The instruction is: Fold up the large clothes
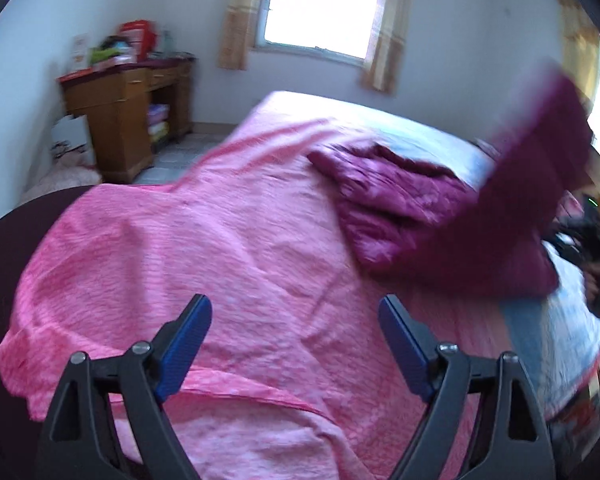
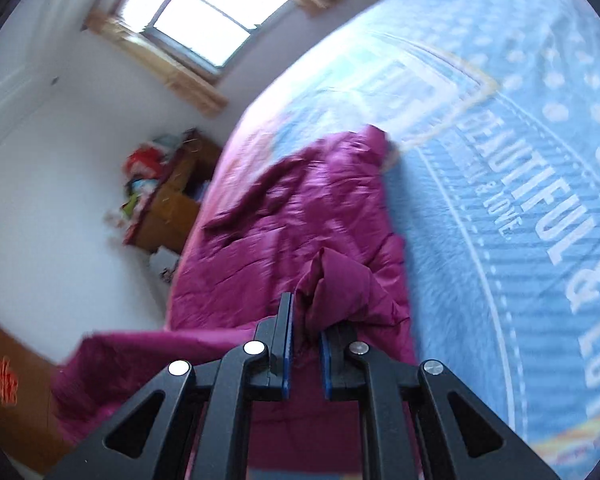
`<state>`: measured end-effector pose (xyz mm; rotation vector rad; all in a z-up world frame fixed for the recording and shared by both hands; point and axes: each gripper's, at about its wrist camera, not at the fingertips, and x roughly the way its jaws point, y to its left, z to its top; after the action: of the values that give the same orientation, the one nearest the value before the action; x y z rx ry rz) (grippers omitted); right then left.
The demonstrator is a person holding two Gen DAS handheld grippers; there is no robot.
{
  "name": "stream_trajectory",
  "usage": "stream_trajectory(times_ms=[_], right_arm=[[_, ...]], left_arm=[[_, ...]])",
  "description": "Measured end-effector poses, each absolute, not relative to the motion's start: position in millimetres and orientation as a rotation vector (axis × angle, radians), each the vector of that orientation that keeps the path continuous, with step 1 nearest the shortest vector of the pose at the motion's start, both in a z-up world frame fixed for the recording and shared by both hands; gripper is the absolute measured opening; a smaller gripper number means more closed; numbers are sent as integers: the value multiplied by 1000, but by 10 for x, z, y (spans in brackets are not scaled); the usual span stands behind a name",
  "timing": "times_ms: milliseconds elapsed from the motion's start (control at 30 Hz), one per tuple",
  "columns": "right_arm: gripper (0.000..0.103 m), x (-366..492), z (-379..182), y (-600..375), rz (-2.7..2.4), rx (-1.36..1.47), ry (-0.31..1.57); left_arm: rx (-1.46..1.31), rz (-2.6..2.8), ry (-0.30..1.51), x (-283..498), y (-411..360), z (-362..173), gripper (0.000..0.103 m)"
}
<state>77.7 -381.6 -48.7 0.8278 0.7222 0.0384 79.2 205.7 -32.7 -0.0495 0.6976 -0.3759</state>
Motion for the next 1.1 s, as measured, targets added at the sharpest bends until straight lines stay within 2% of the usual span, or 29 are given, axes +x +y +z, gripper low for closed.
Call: stream_trajectory(times_ms=[67,167,300,333,367,400,433,467,567,667,767,933,967,1000,1033,1067,1100], right_arm=[[11,883,-598,-3835,19,822,742],[11,1018,-668,-3795,33,777,737],[19,1132,-621,-3817,111,823,686],[30,1127,-591,-3844,126,849,670],[46,1085,-535,-3890,149,877,636],[56,1029,-463,-3936,168,889,595],[70,961,-379,-3976,174,887,556],[75,898,-311,-3995,173,878,532],[75,679,-124,-4073,173,795,500],[75,559,-41,-3992,55,530,547],[75,644,-192,-3910,37,430,616],[75,1037,-615,-3823,15,410,759],[75,1086,-702,-3783,25,413,783],[70,1102,-765,-3726,37,407,795],[40,1094,-793,-3676,33,391,798],[27,1079,-809,-3626,2,358,798],[27,1042,-798,-3594,-24,341,783]], left_arm=[[-50,-455,692,811,1949,-274,89],[-60,-543,642,913,1722,-108,101],[-75,-591,628,1225,1405,64,101],[-75,-588,635,1347,1328,82,101],[-73,-584,645,1450,1272,70,101],[-73,-572,669,1578,1217,42,101],[-84,-554,704,1710,1185,-12,101],[-101,-541,735,1812,1175,-65,101],[-189,-538,802,1960,1226,-227,100],[-310,-574,827,1996,1297,-334,100],[-370,-621,846,2034,1256,-372,100],[-303,-610,920,2095,1051,-477,100],[-303,-603,928,2092,1038,-505,97],[-308,-601,924,2084,1037,-522,79],[-308,-610,915,2054,1031,-528,69],[-298,-611,908,2032,1034,-520,57],[-265,-601,877,1951,1022,-484,47]])
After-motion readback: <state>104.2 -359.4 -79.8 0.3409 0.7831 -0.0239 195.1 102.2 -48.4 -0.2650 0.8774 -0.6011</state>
